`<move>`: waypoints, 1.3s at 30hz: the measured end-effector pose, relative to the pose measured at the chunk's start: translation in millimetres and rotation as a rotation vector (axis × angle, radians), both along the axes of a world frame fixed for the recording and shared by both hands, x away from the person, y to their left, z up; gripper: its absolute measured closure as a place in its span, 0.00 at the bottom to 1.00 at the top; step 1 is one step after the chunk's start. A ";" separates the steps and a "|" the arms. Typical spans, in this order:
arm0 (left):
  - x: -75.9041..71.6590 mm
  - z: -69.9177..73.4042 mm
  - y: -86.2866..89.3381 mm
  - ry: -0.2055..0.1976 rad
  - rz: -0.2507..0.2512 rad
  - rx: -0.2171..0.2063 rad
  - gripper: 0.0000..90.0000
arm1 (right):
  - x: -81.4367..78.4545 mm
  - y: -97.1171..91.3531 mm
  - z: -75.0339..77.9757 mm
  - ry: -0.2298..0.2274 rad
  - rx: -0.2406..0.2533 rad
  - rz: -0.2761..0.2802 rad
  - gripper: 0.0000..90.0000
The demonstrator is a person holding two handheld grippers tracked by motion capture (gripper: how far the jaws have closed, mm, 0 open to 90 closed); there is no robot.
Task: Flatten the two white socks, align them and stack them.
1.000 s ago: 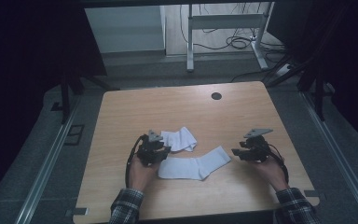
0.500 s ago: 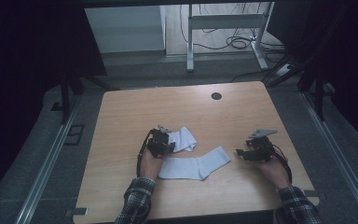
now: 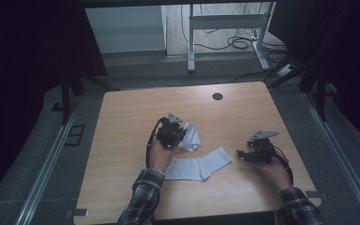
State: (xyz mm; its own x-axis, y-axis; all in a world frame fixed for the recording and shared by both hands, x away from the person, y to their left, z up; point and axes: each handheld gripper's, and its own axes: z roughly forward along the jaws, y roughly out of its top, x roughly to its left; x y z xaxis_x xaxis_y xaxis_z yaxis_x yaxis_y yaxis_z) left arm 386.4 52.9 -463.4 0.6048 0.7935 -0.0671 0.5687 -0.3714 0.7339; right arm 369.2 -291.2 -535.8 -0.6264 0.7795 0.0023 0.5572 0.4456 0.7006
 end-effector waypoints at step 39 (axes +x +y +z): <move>-6.9 14.9 52.5 -0.015 0.114 0.066 0.93 | -2.1 1.4 -0.5 -0.004 0.004 0.000 0.36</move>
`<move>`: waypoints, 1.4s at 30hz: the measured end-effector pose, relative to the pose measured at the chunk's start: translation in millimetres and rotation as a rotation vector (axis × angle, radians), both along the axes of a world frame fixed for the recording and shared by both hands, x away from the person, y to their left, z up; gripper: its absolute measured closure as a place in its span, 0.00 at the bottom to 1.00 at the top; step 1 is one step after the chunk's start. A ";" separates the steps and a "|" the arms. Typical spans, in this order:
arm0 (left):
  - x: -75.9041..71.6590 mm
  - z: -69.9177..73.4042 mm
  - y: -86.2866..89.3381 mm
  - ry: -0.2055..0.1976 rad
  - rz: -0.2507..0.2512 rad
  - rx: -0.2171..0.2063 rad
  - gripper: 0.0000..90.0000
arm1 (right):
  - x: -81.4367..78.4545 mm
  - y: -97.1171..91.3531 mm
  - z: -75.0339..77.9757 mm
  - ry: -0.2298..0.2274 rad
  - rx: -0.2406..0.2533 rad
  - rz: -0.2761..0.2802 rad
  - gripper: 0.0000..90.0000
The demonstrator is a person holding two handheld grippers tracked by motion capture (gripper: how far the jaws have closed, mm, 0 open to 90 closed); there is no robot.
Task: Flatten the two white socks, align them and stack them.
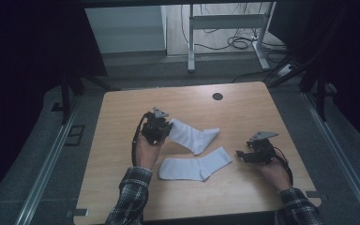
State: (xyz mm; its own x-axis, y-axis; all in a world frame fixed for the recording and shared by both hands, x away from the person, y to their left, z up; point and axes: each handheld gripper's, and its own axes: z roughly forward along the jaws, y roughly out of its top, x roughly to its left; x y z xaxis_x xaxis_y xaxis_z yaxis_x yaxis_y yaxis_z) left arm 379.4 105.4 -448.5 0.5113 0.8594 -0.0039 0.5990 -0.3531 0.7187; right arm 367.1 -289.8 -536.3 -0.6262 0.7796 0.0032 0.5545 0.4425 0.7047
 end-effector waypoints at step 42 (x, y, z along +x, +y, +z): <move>-16.1 -79.9 79.3 0.124 0.205 0.087 0.56 | 0.4 2.6 1.2 0.010 -0.007 -0.019 0.36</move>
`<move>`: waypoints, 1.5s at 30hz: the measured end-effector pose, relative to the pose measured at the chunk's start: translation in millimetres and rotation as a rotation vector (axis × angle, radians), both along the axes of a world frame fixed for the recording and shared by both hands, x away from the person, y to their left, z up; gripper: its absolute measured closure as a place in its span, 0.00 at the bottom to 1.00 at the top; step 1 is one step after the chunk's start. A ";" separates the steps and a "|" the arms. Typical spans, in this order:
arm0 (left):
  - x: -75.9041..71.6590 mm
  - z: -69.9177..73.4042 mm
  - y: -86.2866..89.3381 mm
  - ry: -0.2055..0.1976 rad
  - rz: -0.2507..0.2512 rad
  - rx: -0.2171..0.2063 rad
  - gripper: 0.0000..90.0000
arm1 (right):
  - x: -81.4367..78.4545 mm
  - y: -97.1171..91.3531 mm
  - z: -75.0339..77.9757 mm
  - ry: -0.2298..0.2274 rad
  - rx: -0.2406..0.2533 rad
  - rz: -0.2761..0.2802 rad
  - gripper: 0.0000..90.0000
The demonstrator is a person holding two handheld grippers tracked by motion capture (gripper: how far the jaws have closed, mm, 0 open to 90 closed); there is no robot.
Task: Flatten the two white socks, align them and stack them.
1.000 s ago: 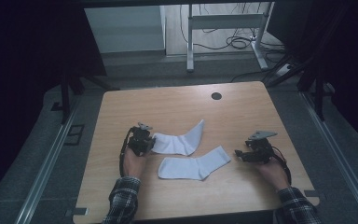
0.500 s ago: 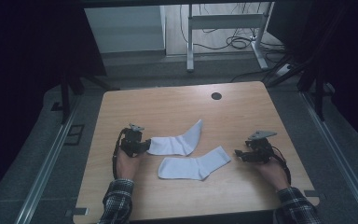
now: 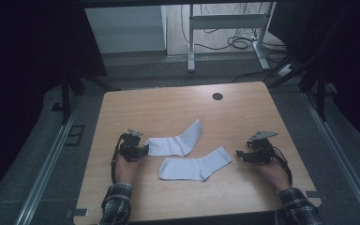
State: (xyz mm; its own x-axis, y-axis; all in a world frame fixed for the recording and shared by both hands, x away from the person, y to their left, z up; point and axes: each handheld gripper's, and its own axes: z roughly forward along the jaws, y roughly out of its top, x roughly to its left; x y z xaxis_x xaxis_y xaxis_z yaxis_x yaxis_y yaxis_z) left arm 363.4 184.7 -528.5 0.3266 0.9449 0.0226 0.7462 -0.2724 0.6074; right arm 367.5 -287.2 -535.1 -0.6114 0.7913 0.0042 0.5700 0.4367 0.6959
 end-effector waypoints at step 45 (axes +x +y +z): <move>-16.3 -9.9 21.3 -0.062 -0.054 -0.136 0.51 | 86.9 133.8 17.9 0.042 0.035 0.099 0.65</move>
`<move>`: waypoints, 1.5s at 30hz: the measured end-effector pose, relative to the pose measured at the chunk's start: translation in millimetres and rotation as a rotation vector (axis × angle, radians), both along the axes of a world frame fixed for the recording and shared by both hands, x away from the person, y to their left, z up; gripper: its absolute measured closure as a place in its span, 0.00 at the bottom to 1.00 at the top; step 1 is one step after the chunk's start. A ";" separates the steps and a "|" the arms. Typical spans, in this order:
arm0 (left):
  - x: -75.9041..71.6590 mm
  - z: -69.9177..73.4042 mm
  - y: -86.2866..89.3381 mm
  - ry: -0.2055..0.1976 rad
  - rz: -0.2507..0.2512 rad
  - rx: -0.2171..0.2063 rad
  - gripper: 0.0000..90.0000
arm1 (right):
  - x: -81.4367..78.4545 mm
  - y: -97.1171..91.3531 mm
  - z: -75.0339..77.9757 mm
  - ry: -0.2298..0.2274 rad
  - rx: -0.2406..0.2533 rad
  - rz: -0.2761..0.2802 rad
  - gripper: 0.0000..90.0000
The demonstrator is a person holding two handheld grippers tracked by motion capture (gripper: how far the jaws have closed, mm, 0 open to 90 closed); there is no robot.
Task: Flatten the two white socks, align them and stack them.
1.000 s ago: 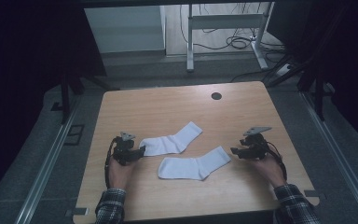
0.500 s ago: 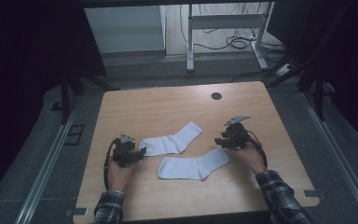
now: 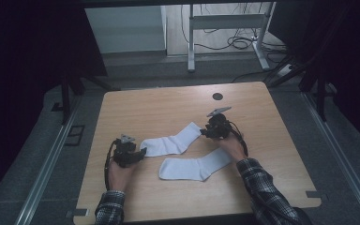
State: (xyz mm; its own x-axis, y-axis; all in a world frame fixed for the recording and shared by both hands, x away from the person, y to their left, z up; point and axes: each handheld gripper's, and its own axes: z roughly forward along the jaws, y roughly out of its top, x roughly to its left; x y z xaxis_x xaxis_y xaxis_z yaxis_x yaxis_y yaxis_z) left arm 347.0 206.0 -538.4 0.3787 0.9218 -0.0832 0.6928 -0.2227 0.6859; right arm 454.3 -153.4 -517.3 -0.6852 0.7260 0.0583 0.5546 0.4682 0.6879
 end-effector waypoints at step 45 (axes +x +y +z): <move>-19.0 36.6 -26.2 -0.088 -0.135 -0.062 0.95 | -35.2 -31.6 39.3 -0.040 0.037 0.029 0.90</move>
